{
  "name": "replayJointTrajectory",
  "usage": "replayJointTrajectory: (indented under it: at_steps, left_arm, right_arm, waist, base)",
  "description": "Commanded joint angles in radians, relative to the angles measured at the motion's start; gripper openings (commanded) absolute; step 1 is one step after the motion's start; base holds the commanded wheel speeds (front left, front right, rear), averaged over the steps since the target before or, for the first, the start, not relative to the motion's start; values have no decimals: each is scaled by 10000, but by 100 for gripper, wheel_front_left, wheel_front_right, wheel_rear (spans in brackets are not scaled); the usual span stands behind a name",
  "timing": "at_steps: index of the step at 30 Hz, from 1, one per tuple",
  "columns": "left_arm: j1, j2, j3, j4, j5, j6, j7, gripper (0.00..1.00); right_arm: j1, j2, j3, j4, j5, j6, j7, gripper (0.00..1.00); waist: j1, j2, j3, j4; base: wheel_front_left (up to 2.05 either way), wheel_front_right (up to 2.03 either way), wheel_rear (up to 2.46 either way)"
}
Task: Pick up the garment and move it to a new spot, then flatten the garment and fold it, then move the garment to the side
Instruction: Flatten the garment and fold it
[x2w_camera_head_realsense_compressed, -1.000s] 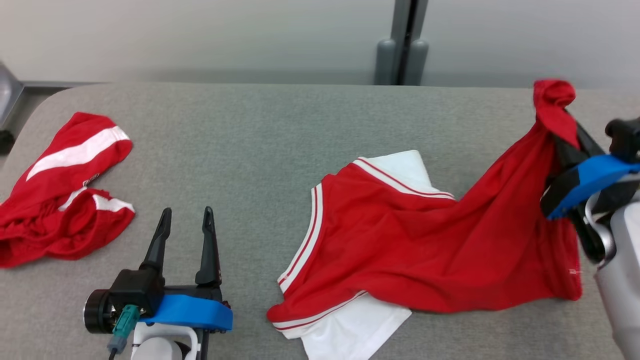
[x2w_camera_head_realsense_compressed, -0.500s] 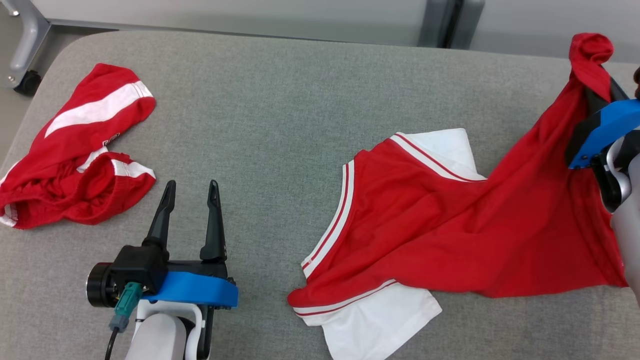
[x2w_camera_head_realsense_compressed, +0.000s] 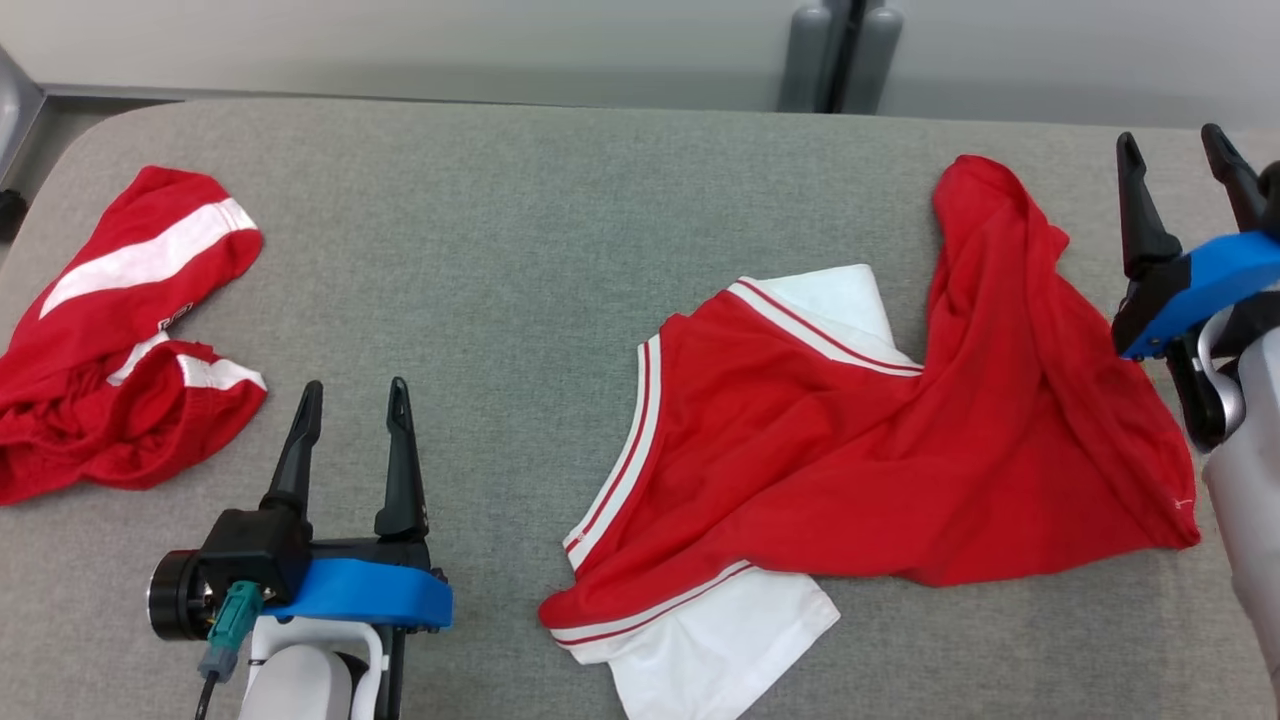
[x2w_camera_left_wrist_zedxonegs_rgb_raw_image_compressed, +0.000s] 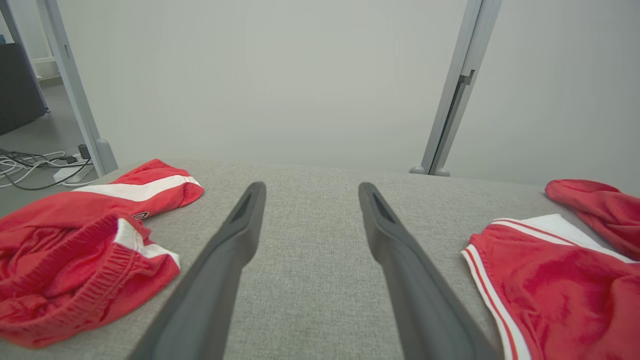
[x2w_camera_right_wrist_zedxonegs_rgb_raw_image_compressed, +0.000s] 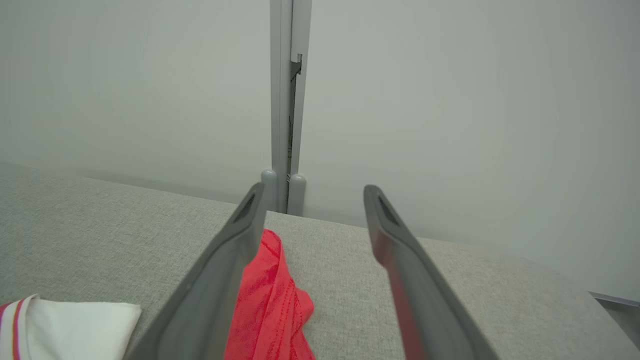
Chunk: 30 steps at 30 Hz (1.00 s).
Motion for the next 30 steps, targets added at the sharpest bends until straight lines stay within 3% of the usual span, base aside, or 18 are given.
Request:
replayJointTrajectory:
  at_steps: [1,8,15,30]
  left_arm:
    - [85,41,92,-12,54,-27,-47,100]
    - [610,170,394,-118,181,-8,-47,100]
    - [1089,277,625,-179,213,-53,-47,100]
    - [1242,361,585,-184,402,-68,-47,100]
  right_arm:
    - [462,-6,-116,-407,171,1,-43,100]
    - [2911,295,-554,-3228,640,1,-42,100]
    - [5386,1054,-749,-5415,491,1,-41,100]
    - [8721,2529,-1310,-9199,-385,1,1385,100]
  waist:
    - [-1,0,-278,-297]
    - [-1,0,-922,-877]
    - [-1,0,-1389,-1285]
    - [-1,0,-1685,-1329]
  base:
    - [0,0,0]
    - [0,0,0]
    - [0,0,0]
    - [0,0,0]
